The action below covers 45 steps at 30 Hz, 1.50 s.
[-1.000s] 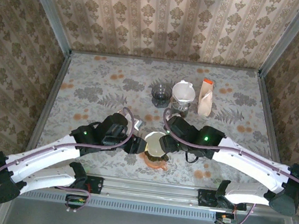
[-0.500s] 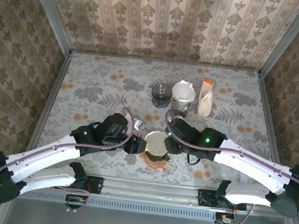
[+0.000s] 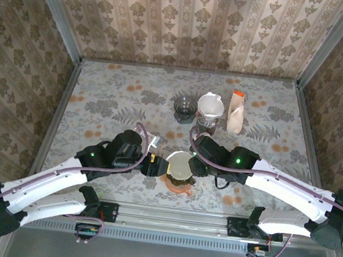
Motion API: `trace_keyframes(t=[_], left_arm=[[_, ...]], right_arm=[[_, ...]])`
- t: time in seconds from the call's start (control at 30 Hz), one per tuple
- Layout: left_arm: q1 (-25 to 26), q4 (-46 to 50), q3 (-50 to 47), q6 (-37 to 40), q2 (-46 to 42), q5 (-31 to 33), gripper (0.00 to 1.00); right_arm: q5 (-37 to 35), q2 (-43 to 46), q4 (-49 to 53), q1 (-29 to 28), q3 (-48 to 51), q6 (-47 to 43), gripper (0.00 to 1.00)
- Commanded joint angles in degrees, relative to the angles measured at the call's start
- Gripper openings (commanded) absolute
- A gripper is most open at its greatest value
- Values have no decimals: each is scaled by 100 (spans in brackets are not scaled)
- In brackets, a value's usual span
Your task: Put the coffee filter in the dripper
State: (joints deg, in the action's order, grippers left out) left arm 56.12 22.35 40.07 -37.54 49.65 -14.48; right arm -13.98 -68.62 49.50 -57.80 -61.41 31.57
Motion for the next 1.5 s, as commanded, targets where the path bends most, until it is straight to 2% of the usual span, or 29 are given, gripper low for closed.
trace_keyframes(t=[0.0, 0.23, 0.4, 0.7, 1.13, 1.47], left_arm=[[-58, -177, -43, -25, 74, -18, 65], [-75, -65, -96, -60, 168, -42, 50], [-76, -55, -123, -85, 164, -64, 48], [-82, -46, -88, -96, 91, -29, 60], [-89, 24, 5, -109, -60, 57, 66], [-92, 246, 266, -30, -229, 155, 68]], right_arm=[[-61, 32, 69, 4, 76, 68, 43], [-61, 38, 60, 6, 90, 113, 44], [-61, 51, 69, 6, 111, 128, 44], [-101, 77, 52, 6, 37, 125, 53], [-188, 191, 67, 6, -133, 77, 67], [-322, 313, 248, 6, -432, -19, 69]])
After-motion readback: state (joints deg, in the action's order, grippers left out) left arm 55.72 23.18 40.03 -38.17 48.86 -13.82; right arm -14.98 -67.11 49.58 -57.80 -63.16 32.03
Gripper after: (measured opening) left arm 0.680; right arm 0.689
